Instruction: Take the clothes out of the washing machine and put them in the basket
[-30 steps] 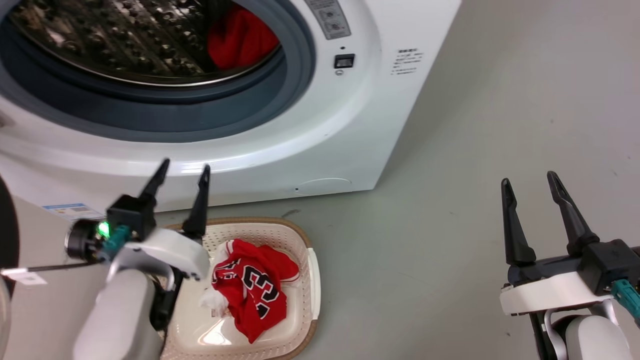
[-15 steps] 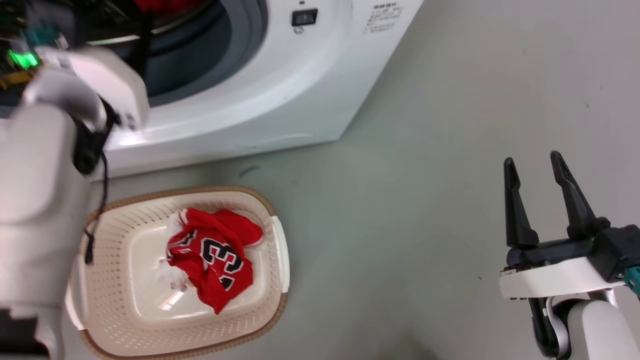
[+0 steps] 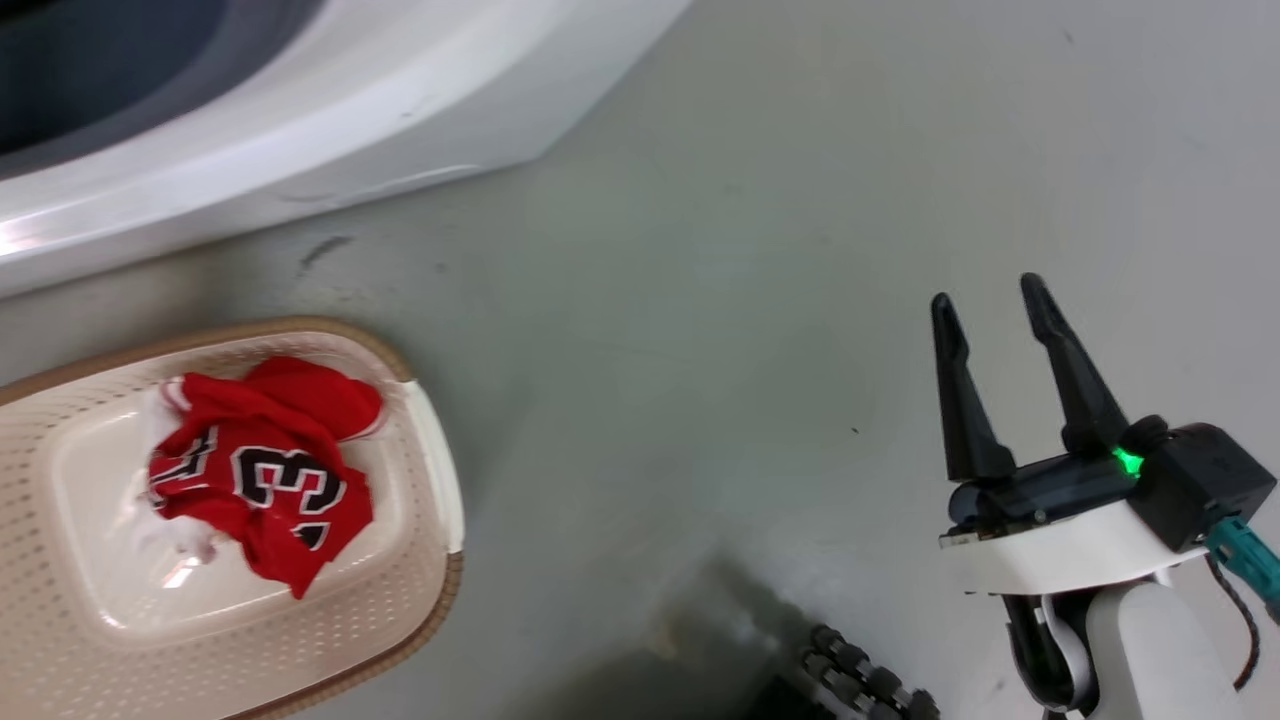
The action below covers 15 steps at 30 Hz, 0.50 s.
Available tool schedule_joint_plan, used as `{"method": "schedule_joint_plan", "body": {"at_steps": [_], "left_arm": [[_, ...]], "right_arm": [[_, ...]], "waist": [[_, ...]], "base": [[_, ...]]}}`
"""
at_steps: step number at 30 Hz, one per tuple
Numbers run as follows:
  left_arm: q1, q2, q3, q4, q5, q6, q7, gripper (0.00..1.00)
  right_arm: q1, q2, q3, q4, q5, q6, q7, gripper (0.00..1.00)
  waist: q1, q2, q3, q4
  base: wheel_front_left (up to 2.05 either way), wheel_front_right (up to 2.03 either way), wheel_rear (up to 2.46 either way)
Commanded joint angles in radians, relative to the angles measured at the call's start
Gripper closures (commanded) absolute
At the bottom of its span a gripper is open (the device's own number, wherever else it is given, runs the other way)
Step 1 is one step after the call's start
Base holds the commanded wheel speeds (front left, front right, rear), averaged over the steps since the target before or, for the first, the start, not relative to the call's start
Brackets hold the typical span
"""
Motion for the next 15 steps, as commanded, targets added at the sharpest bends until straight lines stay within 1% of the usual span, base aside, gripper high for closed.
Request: {"method": "schedule_joint_plan", "body": {"at_steps": [1,6,11,12,13,15], "left_arm": [[-0.016,0.008,-0.007,0.017,-0.004,0.001,0.013,0.0],[-0.09,0.0,-0.051,0.096,-0.017,0.001,0.088,0.0],[-0.113,-0.014,-0.076,0.166,-0.037,0.001,0.122,0.0],[-0.114,-0.018,-0.083,0.177,-0.044,0.001,0.131,0.54],[-0.113,-0.023,-0.09,0.181,-0.052,0.001,0.138,1.0],[-0.113,-0.026,-0.108,0.182,-0.067,0.001,0.145,1.0]], "right_arm": [[-0.011,0.003,0.009,-0.002,0.003,-0.001,-0.002,0.0],[0.005,0.003,0.007,-0.009,0.015,-0.001,-0.002,0.0],[0.01,0.003,0.006,-0.013,0.019,-0.001,-0.002,0.0],[0.011,0.003,0.006,-0.014,0.021,-0.001,-0.002,0.0],[0.011,0.003,0.005,-0.014,0.022,-0.001,-0.002,0.0],[0.01,0.003,0.001,-0.016,0.025,-0.001,-0.002,0.0]], "waist": [[-0.0002,0.0,0.049,-0.052],[-0.0002,0.0,0.067,-0.059],[-0.0002,0.0,0.07,-0.062],[-0.0002,0.0,0.07,-0.062],[-0.0002,0.0,0.07,-0.062],[-0.0002,0.0,0.071,-0.061]], "base": [[0.0,0.0,0.0],[0.0,0.0,0.0],[0.0,0.0,0.0],[0.0,0.0,0.0],[0.0,0.0,0.0],[0.0,0.0,0.0]]}}
